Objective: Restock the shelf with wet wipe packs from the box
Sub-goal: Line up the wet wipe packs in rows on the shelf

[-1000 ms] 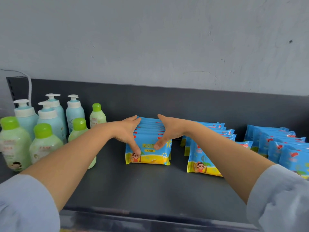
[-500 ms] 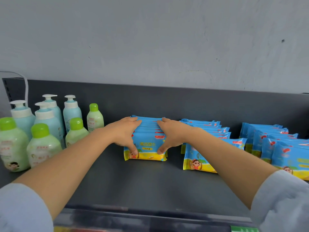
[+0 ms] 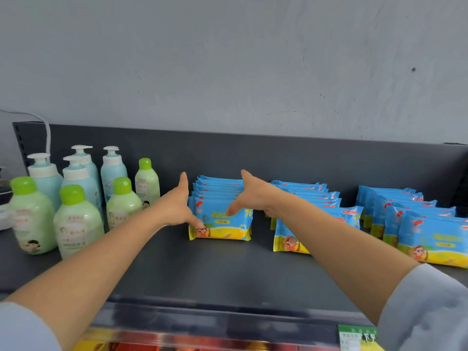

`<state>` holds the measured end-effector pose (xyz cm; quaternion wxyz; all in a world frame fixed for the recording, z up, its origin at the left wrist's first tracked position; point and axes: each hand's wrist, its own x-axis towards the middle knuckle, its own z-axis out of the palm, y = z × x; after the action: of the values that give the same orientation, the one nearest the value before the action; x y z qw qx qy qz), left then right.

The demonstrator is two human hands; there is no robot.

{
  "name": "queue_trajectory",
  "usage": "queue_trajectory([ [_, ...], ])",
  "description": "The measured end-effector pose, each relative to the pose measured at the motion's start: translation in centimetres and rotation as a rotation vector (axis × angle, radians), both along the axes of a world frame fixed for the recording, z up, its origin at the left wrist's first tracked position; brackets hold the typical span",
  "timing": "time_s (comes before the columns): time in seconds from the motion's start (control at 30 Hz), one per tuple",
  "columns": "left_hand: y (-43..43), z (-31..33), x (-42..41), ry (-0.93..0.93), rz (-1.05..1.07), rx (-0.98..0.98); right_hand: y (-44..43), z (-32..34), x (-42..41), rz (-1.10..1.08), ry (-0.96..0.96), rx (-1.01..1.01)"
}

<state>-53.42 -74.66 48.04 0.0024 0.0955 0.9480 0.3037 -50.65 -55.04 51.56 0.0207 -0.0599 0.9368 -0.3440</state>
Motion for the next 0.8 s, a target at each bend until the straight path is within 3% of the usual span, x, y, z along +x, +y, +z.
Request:
queue_trajectory([
  [0.43, 0.1, -0.9, -0.5, -0.033, -0.098, 0.182, -0.4, -3.2, -0.8, -0.059, 0.076, 0.116],
  [0.67, -0.1, -0.5, -0.3, -0.031, -0.117, 0.166, 0.0, -3.0, -0.2, -0.035, 0.121, 0.131],
  [0.8, -0.3, -0.2, -0.4, -0.015, -0.14, 0.059, 0.1, -2.8, -0.3, -0.025, 0.151, 0.247],
])
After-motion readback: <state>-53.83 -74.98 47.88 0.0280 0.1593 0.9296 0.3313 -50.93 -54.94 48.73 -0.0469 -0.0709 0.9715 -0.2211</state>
